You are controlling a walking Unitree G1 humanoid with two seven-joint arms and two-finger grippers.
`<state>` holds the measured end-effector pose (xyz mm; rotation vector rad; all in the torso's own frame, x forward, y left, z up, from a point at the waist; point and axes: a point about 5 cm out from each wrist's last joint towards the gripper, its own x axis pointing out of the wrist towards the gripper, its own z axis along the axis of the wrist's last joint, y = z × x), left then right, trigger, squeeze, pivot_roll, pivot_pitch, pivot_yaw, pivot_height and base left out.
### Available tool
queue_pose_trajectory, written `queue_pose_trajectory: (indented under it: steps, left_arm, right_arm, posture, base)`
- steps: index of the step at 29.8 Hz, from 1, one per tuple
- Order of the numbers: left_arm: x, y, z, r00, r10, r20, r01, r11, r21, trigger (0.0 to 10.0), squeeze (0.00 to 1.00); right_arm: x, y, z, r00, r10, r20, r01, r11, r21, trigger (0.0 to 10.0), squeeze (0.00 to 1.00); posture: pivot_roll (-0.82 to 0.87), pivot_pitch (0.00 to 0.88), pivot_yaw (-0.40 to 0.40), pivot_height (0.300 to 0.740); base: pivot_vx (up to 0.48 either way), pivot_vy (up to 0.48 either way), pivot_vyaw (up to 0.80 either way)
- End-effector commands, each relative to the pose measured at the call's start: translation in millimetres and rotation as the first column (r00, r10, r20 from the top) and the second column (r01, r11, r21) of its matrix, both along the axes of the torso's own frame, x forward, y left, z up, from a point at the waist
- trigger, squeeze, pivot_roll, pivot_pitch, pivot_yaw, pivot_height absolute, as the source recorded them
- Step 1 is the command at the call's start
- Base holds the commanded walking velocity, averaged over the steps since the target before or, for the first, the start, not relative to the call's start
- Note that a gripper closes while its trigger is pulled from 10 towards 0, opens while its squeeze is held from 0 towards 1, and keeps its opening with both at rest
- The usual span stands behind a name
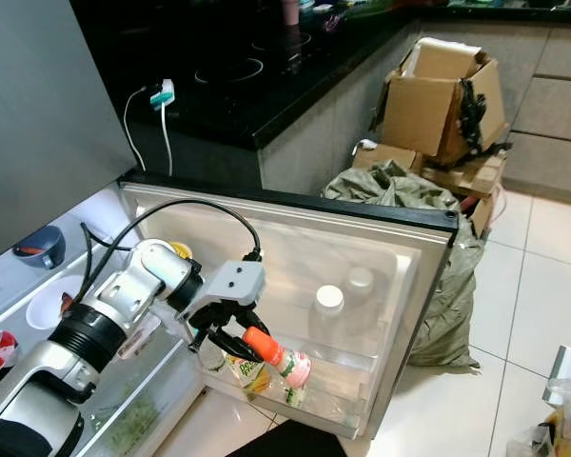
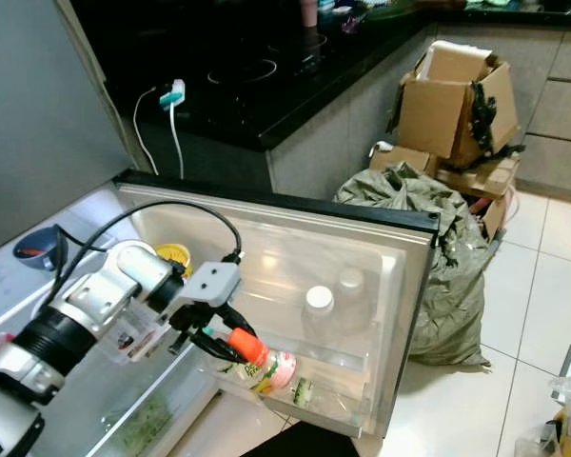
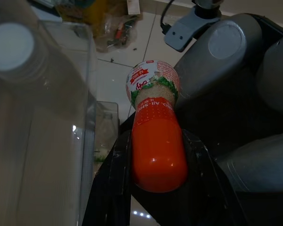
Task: Restocking fridge
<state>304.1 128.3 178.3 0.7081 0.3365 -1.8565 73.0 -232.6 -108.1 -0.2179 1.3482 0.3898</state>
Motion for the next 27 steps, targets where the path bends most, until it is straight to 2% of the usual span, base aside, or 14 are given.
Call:
queue_pose_trajectory:
  steps: [1,3,6,8,9,10,11,14,16,18,20,23,26,27]
  left_arm:
    - [-0.3,11.7,10.4,0.999,0.022,0.024,-0.022,1.000,0.006,10.0,0.00]
    - [0.2,14.6,24.8,0.997,0.026,0.074,-0.026,1.000,-0.002,10.0,0.00]
    - [0.7,15.7,29.8,0.995,0.028,0.095,-0.028,1.000,-0.002,10.0,0.00]
    - [8.6,24.1,38.0,0.979,0.052,0.199,-0.068,0.995,0.076,10.0,0.00]
    - [8.6,24.1,38.0,0.979,0.052,0.199,-0.068,0.995,0.076,10.0,0.00]
    - [12.5,28.8,39.7,0.967,0.063,0.245,-0.097,0.987,0.128,10.0,0.00]
    - [12.5,28.8,39.7,0.967,0.063,0.245,-0.097,0.987,0.128,10.0,0.00]
    - [18.6,32.5,41.0,0.948,0.069,0.311,-0.135,0.972,0.194,10.0,0.00]
    - [23.5,27.9,42.1,0.932,0.057,0.359,-0.144,0.965,0.220,10.0,0.00]
    - [23.5,27.9,42.1,0.932,0.057,0.359,-0.144,0.965,0.220,10.0,0.00]
    - [29.7,17.2,43.3,0.911,0.042,0.411,-0.146,0.963,0.225,10.0,0.00]
    - [32.0,11.8,42.9,0.902,0.032,0.431,-0.143,0.964,0.226,10.0,0.00]
    - [41.0,-7.8,34.6,0.862,0.003,0.507,-0.141,0.962,0.234,10.0,0.00]
    - [41.0,-7.8,34.6,0.862,0.003,0.507,-0.141,0.962,0.234,10.0,0.00]
  right_arm:
    - [-2.3,5.4,-1.5,1.000,0.010,-0.008,-0.010,1.000,0.016,10.0,0.00]
    - [-1.8,5.5,-1.5,1.000,0.013,-0.007,-0.013,1.000,0.017,10.0,0.00]
    - [-1.7,5.5,-1.4,1.000,0.014,-0.006,-0.013,1.000,0.017,10.0,0.00]
    - [-0.4,5.9,-1.3,1.000,0.019,-0.003,-0.019,1.000,0.016,10.0,0.00]
    - [-0.4,5.9,-1.3,1.000,0.019,-0.003,-0.019,1.000,0.016,10.0,0.00]
    - [0.1,5.9,-1.2,1.000,0.021,0.000,-0.021,1.000,0.016,10.0,0.00]
    - [0.1,5.9,-1.2,1.000,0.021,0.000,-0.021,1.000,0.016,10.0,0.00]
    - [1.1,6.1,-1.1,1.000,0.022,0.003,-0.022,1.000,0.015,10.0,0.00]
    - [1.7,6.1,-1.0,1.000,0.022,0.006,-0.023,1.000,0.013,10.0,0.00]
    - [1.7,6.1,-1.0,1.000,0.022,0.006,-0.023,1.000,0.013,10.0,0.00]
    - [2.1,5.9,-0.9,1.000,0.021,0.010,-0.021,1.000,0.011,10.0,0.00]
    - [2.1,5.9,-0.9,1.000,0.021,0.011,-0.021,1.000,0.010,10.0,0.00]
    - [0.5,5.4,-1.1,1.000,0.015,0.012,-0.015,1.000,0.008,10.0,0.00]
    - [0.5,5.4,-1.1,1.000,0.015,0.012,-0.015,1.000,0.008,10.0,0.00]
  posture:
    - [-0.21,0.050,0.112,0.740]
    - [-0.21,0.051,0.111,0.740]
    - [-0.21,0.051,0.111,0.740]
    - [-0.20,0.056,0.111,0.740]
    - [-0.20,0.056,0.111,0.740]
    - [-0.20,0.056,0.111,0.740]
    - [-0.20,0.056,0.111,0.740]
    - [-0.20,0.056,0.113,0.740]
    - [-0.20,0.057,0.115,0.740]
    - [-0.20,0.057,0.115,0.740]
    - [-0.21,0.059,0.118,0.740]
    - [-0.21,0.061,0.121,0.740]
    - [-0.22,0.066,0.124,0.740]
    - [-0.22,0.066,0.124,0.740]
  base:
    - [0.000,0.000,0.00]
    - [0.000,0.000,0.00]
    - [0.000,0.000,0.00]
    - [0.000,0.000,0.00]
    - [0.000,0.000,0.00]
    - [0.000,0.000,0.00]
    - [0.000,0.000,0.00]
    - [0.000,0.000,0.00]
    - [0.000,0.000,0.00]
    - [0.000,0.000,0.00]
    - [0.000,0.000,0.00]
    - [0.000,0.000,0.00]
    - [0.000,0.000,0.00]
    - [0.000,0.000,0.00]
